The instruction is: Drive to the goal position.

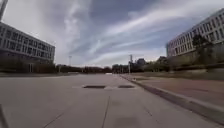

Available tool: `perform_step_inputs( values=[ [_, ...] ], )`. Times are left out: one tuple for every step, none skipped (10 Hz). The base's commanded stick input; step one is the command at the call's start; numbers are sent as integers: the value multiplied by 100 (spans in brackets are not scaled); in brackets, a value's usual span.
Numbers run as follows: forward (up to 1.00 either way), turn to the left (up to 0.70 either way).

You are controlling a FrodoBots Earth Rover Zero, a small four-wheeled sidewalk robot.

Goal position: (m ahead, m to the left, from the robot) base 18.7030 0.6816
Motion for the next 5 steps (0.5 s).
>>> perform_step_inputs(
  values=[
    [85, 0],
    [85, 0],
    [85, 0],
    [85, 0],
    [85, 0]
  ],
)
